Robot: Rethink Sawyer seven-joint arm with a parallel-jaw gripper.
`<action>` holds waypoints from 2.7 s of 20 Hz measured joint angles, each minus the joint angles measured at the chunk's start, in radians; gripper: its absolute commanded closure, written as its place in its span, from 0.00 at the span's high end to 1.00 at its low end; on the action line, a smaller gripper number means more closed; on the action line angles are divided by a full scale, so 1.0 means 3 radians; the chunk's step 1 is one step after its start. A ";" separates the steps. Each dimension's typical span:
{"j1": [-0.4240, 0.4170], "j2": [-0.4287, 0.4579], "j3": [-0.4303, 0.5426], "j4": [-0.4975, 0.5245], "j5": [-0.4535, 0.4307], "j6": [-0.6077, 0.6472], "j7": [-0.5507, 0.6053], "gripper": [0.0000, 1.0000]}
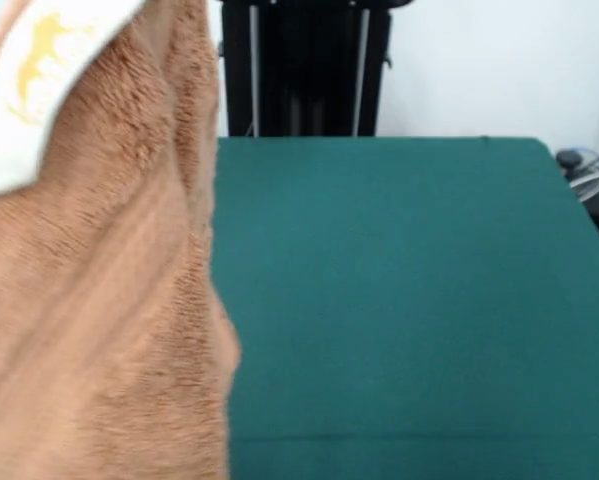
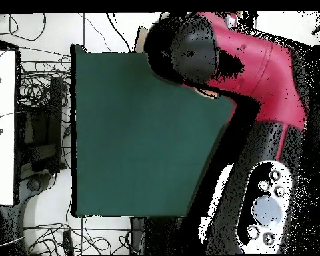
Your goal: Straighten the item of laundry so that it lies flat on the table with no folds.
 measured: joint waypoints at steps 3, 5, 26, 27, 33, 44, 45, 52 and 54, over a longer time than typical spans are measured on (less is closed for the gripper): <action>0.0082 -0.0131 -0.0036 0.0262 -0.0191 -0.0507 0.0000 0.00; 0.0168 -0.0207 -0.0108 0.0430 -0.0290 -0.0834 0.0000 0.00; -0.0610 -0.1209 0.0340 0.2194 -0.0621 -0.2044 0.0000 0.00; -0.0585 -0.1212 0.0328 0.2220 -0.0622 -0.2106 0.0000 0.00; -0.0514 -0.1258 0.0406 0.2434 -0.0628 -0.2548 0.0000 0.00; -0.0287 -0.1260 0.0322 0.2695 -0.0645 -0.2748 0.0000 0.00; -0.0191 -0.1244 0.0270 0.2746 -0.0580 -0.2810 0.0000 0.00; 0.0039 -0.1234 0.0238 0.2988 -0.0265 -0.2922 0.0004 0.00; 0.0014 -0.1242 0.0257 0.3031 -0.0240 -0.2917 0.0009 0.00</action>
